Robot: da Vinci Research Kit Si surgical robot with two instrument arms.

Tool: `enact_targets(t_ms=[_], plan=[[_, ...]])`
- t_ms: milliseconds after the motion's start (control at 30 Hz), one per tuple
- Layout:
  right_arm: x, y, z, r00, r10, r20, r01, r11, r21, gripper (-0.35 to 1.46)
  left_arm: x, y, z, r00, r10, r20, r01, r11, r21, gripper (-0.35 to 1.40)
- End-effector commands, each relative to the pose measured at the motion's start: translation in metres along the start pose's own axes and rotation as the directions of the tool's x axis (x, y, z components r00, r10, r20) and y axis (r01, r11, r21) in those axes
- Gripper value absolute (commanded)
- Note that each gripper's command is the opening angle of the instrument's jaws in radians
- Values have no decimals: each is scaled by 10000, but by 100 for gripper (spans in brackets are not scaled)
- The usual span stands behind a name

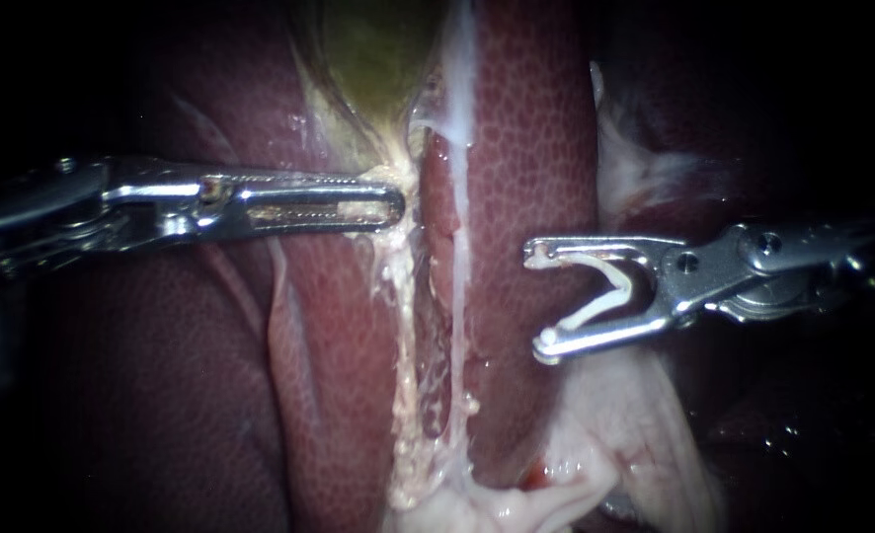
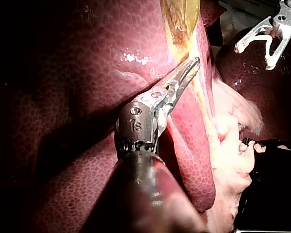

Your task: Clipping first clip left tube

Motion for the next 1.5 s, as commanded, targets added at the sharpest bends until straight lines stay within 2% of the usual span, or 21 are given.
enact_targets(t_ms=[33, 167, 367, 833, 1300, 1500], plan=[[1, 0, 0, 10000, 1, -8, -1, 10000, -1, 60, 0, 0, 0, 10000, 1, -2, -1, 10000, 14, -35], [1, 0, 0, 10000, 1, -8, -1, 10000, -3, 60, -1, -1, -3, 10000, -2, -7, 2, 10000, 27, -35], [1, 0, 1, 10000, 3, -9, -3, 10000, -11, 60, -13, -5, -22, 10000, -68, -46, 68, 9999, 122, -35], [2, 2, 7, 10000, 7, -9, -7, 10000, -45, 60, -47, -12, -75, 9996, -267, 82, 271, 9979, -581, -35], [2, 3, 19, 10000, -2, -7, 2, 10000, -100, 60, -49, -13, -83, 9995, -292, 112, 300, 9969, -725, -35], [-8, 4, 39, 10000, -66, -17, 66, 10000, -50, 60, -49, -13, -83, 9995, -292, 113, 300, 9969, -728, -35]])
